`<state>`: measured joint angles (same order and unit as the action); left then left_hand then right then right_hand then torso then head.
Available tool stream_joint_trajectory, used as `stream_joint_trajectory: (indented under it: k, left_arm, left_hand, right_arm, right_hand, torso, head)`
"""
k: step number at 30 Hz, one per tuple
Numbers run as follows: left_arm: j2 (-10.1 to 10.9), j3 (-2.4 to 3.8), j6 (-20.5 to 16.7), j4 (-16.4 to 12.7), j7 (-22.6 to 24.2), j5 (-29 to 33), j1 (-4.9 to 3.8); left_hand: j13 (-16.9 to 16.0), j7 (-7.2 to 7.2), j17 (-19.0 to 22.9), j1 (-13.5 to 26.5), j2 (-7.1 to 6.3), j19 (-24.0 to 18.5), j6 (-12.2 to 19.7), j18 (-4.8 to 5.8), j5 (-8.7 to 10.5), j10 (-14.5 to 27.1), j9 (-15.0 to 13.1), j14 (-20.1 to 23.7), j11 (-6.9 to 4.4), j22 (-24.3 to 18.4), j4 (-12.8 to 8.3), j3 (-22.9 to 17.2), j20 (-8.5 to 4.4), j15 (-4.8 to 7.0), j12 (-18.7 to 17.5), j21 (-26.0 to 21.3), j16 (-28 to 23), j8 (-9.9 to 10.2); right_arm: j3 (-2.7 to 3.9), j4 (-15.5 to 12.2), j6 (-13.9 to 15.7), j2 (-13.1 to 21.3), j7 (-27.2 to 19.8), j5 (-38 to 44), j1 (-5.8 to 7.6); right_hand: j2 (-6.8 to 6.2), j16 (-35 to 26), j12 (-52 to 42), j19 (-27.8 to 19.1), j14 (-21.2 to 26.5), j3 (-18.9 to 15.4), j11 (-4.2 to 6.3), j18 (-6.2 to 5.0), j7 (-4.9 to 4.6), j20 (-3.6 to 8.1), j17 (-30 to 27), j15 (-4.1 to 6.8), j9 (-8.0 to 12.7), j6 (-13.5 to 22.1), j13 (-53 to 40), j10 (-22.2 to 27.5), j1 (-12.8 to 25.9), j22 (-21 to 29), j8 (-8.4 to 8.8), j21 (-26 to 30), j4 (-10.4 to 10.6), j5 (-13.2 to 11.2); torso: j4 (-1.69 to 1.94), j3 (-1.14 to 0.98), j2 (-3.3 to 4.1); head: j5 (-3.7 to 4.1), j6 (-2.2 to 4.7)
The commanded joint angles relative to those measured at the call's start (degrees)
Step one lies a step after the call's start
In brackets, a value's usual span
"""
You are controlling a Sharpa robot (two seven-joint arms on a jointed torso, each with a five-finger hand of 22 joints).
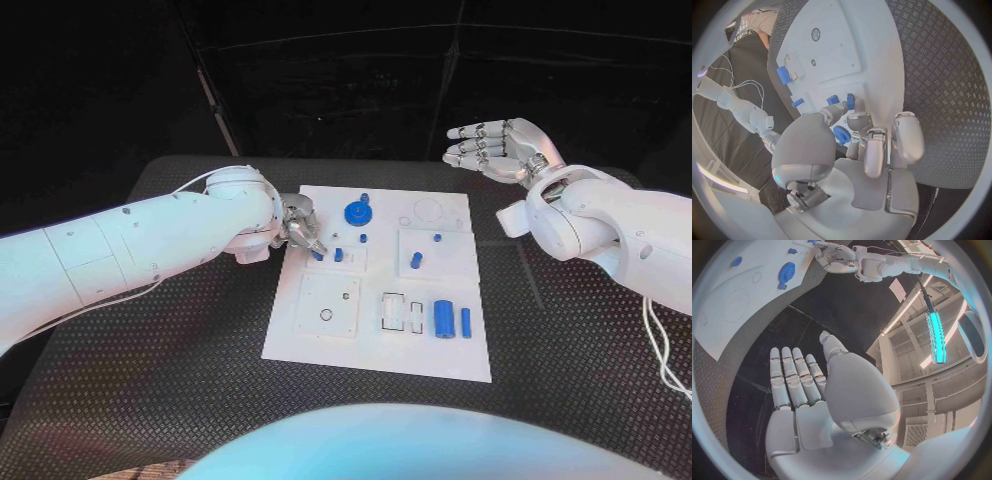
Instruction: Assemble the parts on the task board
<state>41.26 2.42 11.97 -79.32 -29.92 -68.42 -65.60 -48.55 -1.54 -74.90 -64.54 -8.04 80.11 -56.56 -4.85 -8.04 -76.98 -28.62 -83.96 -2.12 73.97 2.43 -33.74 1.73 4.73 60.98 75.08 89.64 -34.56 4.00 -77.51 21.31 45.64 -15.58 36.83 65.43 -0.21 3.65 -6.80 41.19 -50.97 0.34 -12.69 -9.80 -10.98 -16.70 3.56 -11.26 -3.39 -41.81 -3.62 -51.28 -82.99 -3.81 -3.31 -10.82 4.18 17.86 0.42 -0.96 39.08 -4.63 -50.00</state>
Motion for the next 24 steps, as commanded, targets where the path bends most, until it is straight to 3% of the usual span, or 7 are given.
stream_joint_trajectory:
  k: [1, 24]
  left_arm:
    - [-0.36, -0.32, 1.34, 0.17, -0.15, -0.31, 0.39]
    - [-0.13, -0.34, 1.68, -0.35, -0.06, -0.31, 0.39]
  left_hand:
    - [-0.18, 0.02, -15.1, 0.04, 0.78, 0.36, -0.53, 0.59, 0.3, -0.03, 0.16, -6.04, -0.19, 0.14, 0.11, 0.68, -0.21, 0.29, 0.28, 0.4, 0.36, 0.41]
    - [-1.75, 0.46, -15.1, 0.96, 1.37, 1.02, -2.19, 0.83, 0.2, -0.99, 0.68, -6.04, -0.54, 1.14, 1.94, 3.78, -0.46, 0.54, 1.27, 1.15, 0.36, 0.65]
  right_arm:
    - [0.05, -0.18, -0.26, 0.02, -0.46, -0.21, 0.13]
    - [0.05, -0.12, -0.38, -0.05, -0.45, -0.22, 0.13]
  right_hand:
    - [-0.05, -0.23, 0.24, 0.42, 0.48, 0.14, -0.04, 0.39, -4.4, 0.08, -0.05, -0.04, 0.07, 0.39, 0.05, 0.34, 0.54, 0.05, 0.15, 0.3, -0.33, -0.19]
    - [-0.02, -0.25, 0.29, 0.51, 0.73, 0.15, -0.1, 0.43, -4.49, 0.08, -0.07, -0.09, 0.08, 0.49, 0.05, 0.39, 0.71, 0.07, 0.16, 0.47, -0.45, -0.13]
  torso:
    - [0.03, 0.03, -0.01]
    - [0.05, 0.01, -0.02]
  head:
    - [0.03, 0.0]
    - [-0.04, 0.0]
